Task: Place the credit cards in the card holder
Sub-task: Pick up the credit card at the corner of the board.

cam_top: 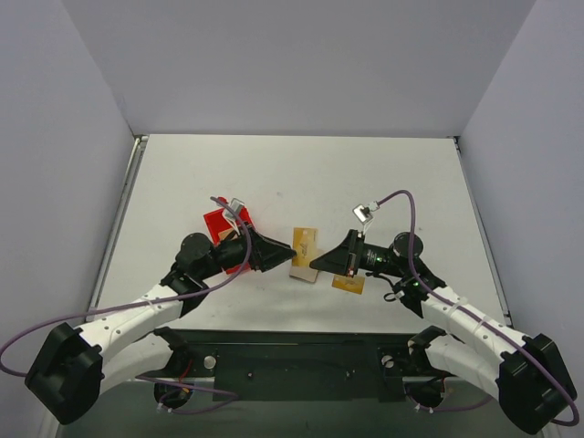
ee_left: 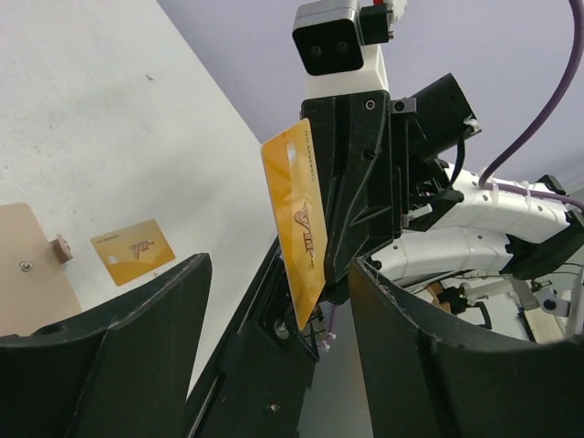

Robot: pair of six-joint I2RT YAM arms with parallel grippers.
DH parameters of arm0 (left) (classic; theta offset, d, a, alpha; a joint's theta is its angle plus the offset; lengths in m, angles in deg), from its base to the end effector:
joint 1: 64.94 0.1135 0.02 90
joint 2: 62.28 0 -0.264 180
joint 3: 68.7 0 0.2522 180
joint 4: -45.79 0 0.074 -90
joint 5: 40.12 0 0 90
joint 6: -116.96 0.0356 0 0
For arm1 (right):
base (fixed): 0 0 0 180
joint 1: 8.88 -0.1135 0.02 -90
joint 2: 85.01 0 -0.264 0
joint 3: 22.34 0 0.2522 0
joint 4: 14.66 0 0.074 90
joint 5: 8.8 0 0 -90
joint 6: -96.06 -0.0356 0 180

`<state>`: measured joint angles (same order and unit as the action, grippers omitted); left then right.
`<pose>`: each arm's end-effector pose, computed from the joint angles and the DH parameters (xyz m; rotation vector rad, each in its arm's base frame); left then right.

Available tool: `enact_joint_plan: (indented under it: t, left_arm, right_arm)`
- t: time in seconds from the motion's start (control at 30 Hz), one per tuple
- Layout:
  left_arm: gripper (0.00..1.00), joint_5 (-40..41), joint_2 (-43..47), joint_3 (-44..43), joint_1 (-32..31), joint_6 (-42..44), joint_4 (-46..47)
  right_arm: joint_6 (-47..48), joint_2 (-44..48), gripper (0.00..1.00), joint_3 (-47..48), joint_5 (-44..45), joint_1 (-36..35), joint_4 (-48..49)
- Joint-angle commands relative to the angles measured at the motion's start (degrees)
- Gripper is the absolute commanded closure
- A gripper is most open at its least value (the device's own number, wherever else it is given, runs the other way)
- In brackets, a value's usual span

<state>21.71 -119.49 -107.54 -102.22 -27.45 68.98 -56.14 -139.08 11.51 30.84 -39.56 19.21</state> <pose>0.1660 -0.1475 0.2648 0.2028 1.7262 -1.6018 0.1543 0.1234 0.2629 -0.4513 1.6703 1.8498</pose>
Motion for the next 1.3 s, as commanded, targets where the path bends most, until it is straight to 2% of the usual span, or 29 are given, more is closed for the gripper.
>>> enact_joint_plan:
  t: [0.0, 0.2, 0.37, 0.73, 0.9, 0.97, 1.07, 1.13, 1.27]
  left_arm:
    - [0.3, -2.6, -0.9, -0.4, 0.3, -2.4, 7.8]
    - [0.39, -4.0, -2.7, -0.8, 0.0, -3.5, 10.5]
    - [0.53, -4.5, -3.2, -1.3, -0.3, -3.2, 10.6]
    - [0.76, -6.2, -4.8, -1.7, -0.8, -3.4, 12.4]
    - [0.93, -6.6, -5.0, -1.6, -0.9, -3.3, 12.5]
    - [1.0, -6.5, -5.0, -1.3, -1.0, -3.2, 12.6]
    - [1.0, -6.2, -4.9, -1.3, -0.9, -3.2, 11.7]
    - [1.0, -5.7, -4.8, -1.2, -0.9, -3.6, 11.3]
    - [1.0, -6.4, -5.3, -1.5, -1.0, -4.5, 12.0]
  right_arm:
    - [-0.5, -0.3, 1.0, 0.0, -2.5, 0.3, 5.7]
    - [0.1, -1.2, 1.0, 0.9, -3.1, 0.0, 4.0]
    - [0.1, -1.7, 1.0, 1.1, -3.2, -0.3, 4.1]
    - [0.6, -2.2, 1.0, 1.6, -3.0, -0.4, 3.2]
    - [1.3, -1.6, 1.0, 1.8, -2.9, -0.4, 2.4]
    - [2.2, -1.0, 0.91, 1.9, -2.5, -0.4, 0.5]
    - [6.1, 1.1, 0.68, 2.4, -0.9, -0.4, -3.4]
    - [8.7, 3.3, 0.59, 2.4, 1.7, -0.4, -6.4]
    - [12.6, 7.0, 0.52, 3.0, 6.1, -0.3, -10.1]
